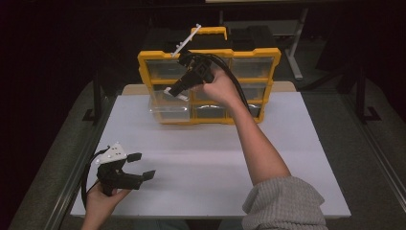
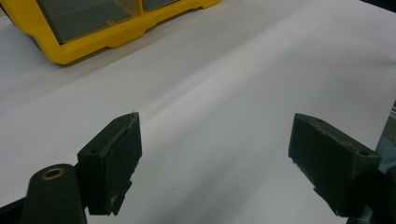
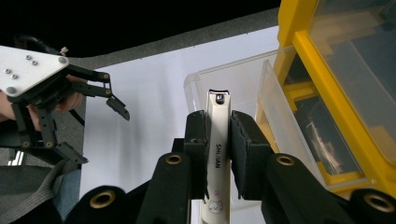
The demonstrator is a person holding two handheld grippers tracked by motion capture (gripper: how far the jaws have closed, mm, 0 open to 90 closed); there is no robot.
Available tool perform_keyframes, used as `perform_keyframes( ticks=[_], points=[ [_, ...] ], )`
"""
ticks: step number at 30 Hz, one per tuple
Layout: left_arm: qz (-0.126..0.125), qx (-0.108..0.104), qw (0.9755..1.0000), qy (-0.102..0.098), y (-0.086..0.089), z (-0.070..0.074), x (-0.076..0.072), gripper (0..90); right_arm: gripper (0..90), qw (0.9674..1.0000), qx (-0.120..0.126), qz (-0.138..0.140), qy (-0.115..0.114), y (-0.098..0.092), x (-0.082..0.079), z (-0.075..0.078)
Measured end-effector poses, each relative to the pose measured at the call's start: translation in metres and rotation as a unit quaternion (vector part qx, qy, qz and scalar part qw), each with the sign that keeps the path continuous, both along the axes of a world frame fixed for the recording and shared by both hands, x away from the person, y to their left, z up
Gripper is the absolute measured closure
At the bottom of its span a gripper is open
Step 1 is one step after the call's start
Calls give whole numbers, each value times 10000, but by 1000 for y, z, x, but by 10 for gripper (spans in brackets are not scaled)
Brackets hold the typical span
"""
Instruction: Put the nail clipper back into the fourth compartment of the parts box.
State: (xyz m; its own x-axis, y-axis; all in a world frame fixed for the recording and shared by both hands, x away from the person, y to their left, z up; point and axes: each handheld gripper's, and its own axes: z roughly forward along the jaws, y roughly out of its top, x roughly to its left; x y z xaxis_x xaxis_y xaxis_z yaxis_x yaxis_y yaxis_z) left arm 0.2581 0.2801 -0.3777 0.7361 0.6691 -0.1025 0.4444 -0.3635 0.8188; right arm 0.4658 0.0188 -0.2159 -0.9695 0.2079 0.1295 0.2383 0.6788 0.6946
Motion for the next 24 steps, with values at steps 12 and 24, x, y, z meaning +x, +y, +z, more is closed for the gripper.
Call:
perform_keyframes(
  ticks=[12, 24],
  points=[
    [-17, 16, 10000, -44, 2, 0, 1, 172, 760, 9998, -151, -100, 47, 21, 13, -11],
    [-29, 31, 10000, -18, 1, -1, 0, 172, 760, 9994, -224, -258, 43, 30, 21, -22]
  ],
)
